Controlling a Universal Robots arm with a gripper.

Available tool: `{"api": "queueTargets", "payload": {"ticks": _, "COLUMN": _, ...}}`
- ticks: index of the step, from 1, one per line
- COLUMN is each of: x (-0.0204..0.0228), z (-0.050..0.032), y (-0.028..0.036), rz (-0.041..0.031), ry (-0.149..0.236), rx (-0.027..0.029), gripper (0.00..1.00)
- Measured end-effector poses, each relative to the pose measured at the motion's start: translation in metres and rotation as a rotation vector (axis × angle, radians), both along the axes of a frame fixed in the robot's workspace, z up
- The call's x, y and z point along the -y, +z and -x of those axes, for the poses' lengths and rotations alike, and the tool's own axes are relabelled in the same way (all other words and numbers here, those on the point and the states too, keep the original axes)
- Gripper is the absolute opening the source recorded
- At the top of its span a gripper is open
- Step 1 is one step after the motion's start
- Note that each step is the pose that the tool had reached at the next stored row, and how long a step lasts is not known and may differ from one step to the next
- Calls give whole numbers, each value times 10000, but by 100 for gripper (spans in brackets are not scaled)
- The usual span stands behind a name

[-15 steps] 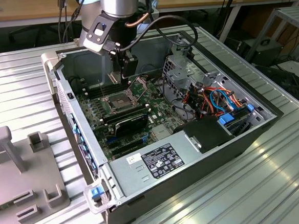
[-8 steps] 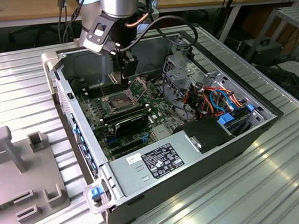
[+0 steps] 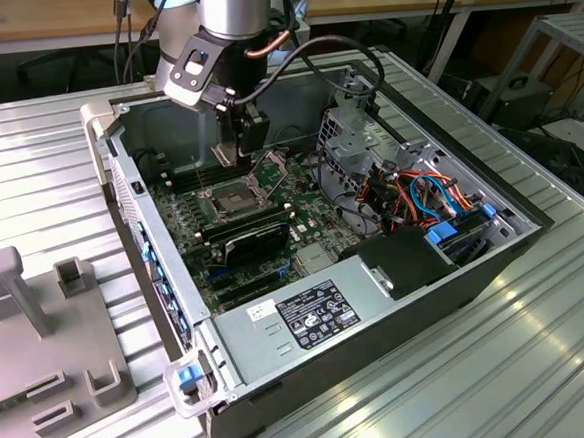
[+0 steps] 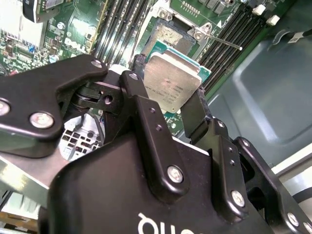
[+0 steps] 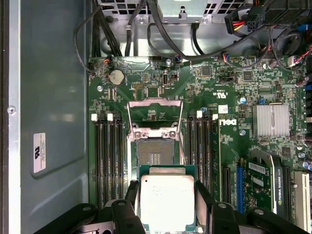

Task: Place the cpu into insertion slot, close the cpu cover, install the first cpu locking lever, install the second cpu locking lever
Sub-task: 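Place the cpu into insertion slot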

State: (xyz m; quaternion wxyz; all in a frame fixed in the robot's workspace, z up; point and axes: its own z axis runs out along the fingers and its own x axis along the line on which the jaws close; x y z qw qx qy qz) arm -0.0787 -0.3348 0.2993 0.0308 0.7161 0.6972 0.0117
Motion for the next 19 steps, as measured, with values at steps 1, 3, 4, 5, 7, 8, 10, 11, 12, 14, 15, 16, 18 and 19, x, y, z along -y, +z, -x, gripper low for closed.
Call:
{"api": "queueTargets", "payload": {"ticks": 1, "x": -15, "z": -8, "y": -60, "rz": -1, "ry": 0, "rx": 1, "gripper": 55}}
{"api": "queueTargets", "payload": {"ticks": 3, "x": -25, "z": -8, "y": -134, "rz": 0, "ry": -1, "rx": 0, "gripper": 55}}
{"api": "queueTargets", "payload": {"ticks": 4, "x": -33, "z": -8, "y": -161, "rz": 0, "ry": -1, "rx": 0, "gripper": 55}}
{"api": "queueTargets", "payload": {"ticks": 5, "x": -61, "z": -8, "y": -200, "rz": 2, "ry": 14, "rx": 0, "gripper": 55}}
{"api": "queueTargets", "payload": {"ticks": 7, "x": -121, "z": -8, "y": -272, "rz": -1, "ry": 186, "rx": 2, "gripper": 55}}
{"api": "queueTargets", "payload": {"ticks": 8, "x": -133, "z": -8, "y": -304, "rz": -1, "ry": 353, "rx": 0, "gripper": 55}}
{"api": "queueTargets", "payload": {"ticks": 10, "x": -138, "z": -9, "y": -372, "rz": -1, "ry": 428, "rx": 0, "gripper": 55}}
{"api": "queueTargets", "payload": {"ticks": 11, "x": -137, "z": -12, "y": -392, "rz": -1, "ry": 424, "rx": 0, "gripper": 55}}
{"api": "queueTargets", "payload": {"ticks": 12, "x": -138, "z": -15, "y": -412, "rz": -1, "ry": 399, "rx": 0, "gripper": 55}}
{"api": "queueTargets", "payload": {"ticks": 14, "x": -137, "z": -26, "y": -452, "rz": 0, "ry": 313, "rx": -1, "gripper": 55}}
{"api": "queueTargets", "payload": {"ticks": 15, "x": -136, "z": -29, "y": -483, "rz": 0, "ry": 271, "rx": 0, "gripper": 55}}
{"api": "queueTargets", "payload": {"ticks": 16, "x": -136, "z": -31, "y": -517, "rz": -1, "ry": 253, "rx": 1, "gripper": 55}}
{"api": "queueTargets", "payload": {"ticks": 18, "x": -136, "z": -32, "y": -558, "rz": 1, "ry": 246, "rx": -1, "gripper": 55}}
{"api": "queueTargets", "payload": {"ticks": 19, "x": -136, "z": -33, "y": -596, "rz": -1, "ry": 245, "rx": 1, "gripper": 55}}
